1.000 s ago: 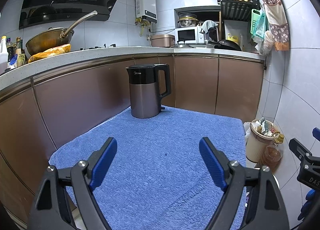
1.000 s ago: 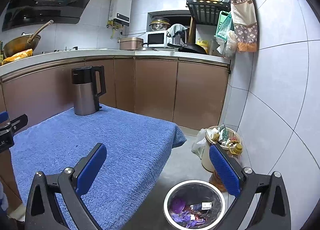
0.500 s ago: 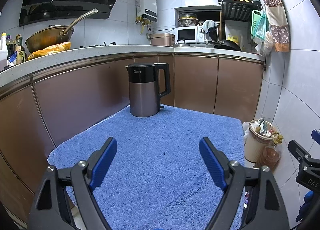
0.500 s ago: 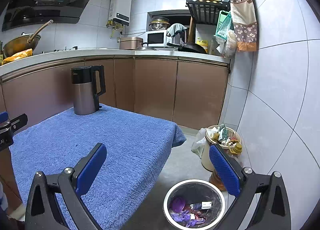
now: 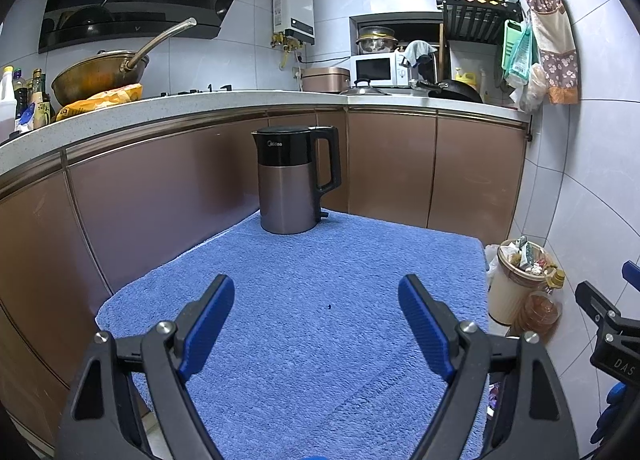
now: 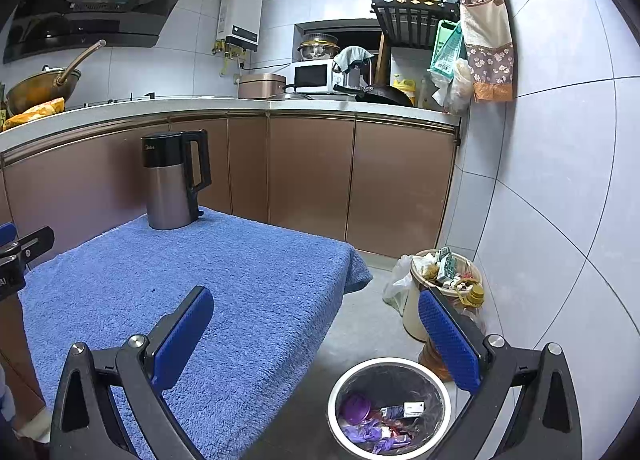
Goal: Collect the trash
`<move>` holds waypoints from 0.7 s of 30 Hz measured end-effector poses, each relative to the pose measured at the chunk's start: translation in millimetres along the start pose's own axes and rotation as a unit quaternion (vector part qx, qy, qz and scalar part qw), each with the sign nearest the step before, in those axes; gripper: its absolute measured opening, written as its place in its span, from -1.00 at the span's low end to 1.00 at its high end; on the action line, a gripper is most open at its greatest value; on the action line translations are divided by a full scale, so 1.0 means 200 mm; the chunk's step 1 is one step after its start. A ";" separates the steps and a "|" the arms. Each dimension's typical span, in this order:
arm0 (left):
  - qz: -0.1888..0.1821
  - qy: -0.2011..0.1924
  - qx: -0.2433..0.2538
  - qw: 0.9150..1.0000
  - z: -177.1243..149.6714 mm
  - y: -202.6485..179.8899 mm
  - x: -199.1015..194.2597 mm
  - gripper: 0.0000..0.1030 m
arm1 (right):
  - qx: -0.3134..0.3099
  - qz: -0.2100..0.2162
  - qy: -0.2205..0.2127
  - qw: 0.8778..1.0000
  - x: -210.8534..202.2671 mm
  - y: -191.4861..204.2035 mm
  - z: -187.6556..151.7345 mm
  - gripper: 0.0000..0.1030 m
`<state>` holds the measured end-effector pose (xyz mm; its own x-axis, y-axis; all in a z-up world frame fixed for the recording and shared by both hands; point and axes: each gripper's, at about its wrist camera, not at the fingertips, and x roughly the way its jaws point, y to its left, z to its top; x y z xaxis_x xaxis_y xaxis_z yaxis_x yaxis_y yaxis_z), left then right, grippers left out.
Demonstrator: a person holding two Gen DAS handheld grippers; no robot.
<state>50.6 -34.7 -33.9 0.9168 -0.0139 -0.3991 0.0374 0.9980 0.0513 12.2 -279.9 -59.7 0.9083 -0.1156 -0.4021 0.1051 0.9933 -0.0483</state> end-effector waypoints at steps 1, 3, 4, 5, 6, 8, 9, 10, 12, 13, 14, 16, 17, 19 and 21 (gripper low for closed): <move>0.001 0.000 0.000 1.000 0.00 0.00 0.00 0.62 | 0.000 0.000 0.000 1.000 0.00 0.00 0.00 1.00; 0.003 0.000 0.000 1.000 0.00 -0.01 -0.01 0.62 | 0.000 0.000 0.000 1.000 0.00 0.00 0.00 1.00; 0.002 0.000 0.000 1.000 0.00 -0.01 -0.01 0.62 | 0.000 0.000 0.000 1.000 0.00 0.00 0.00 1.00; 0.002 -0.001 0.000 1.000 0.00 0.00 -0.01 0.62 | 0.001 0.000 0.000 1.000 0.00 0.00 0.00 1.00; 0.002 -0.001 0.000 1.000 0.00 -0.01 -0.01 0.62 | 0.000 0.000 0.001 1.000 0.00 0.00 0.00 1.00; 0.002 -0.001 0.000 1.000 0.00 0.00 -0.01 0.62 | 0.001 -0.001 0.001 1.000 0.00 0.00 0.00 1.00; 0.002 -0.001 0.001 1.000 0.00 -0.01 -0.01 0.62 | 0.001 -0.001 0.001 1.000 0.00 0.00 -0.01 1.00; 0.002 -0.001 0.001 1.000 0.00 -0.01 -0.01 0.62 | 0.001 -0.001 0.001 1.000 0.00 0.00 0.00 1.00; 0.001 -0.001 0.002 1.000 0.00 -0.01 -0.01 0.62 | 0.001 -0.001 0.001 1.000 0.00 0.00 -0.01 1.00; 0.001 -0.001 0.003 1.000 0.00 -0.01 -0.01 0.62 | 0.001 0.000 0.001 1.000 0.00 -0.01 -0.01 1.00; 0.000 -0.001 0.003 1.000 0.00 -0.01 -0.01 0.62 | 0.001 -0.001 0.001 1.000 0.00 0.00 0.00 1.00; 0.000 0.000 0.004 1.000 0.00 -0.02 -0.01 0.62 | 0.001 -0.001 0.001 1.000 0.00 0.00 0.00 1.00; 0.000 0.000 0.004 1.000 0.00 -0.02 -0.01 0.62 | 0.001 -0.001 0.001 1.000 0.00 -0.01 -0.01 1.00; 0.000 -0.001 0.005 1.000 0.00 -0.03 -0.01 0.62 | 0.002 -0.001 0.002 1.000 0.00 -0.01 0.00 1.00; 0.000 -0.001 0.005 1.000 0.00 -0.03 -0.02 0.62 | 0.002 -0.001 0.002 1.000 0.00 0.00 -0.01 1.00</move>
<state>47.6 -40.6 -32.7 0.9176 -0.0143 -0.3973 0.0415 0.9973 0.0599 11.6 -280.8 -60.9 0.9067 -0.1182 -0.4050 0.1090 0.9930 -0.0459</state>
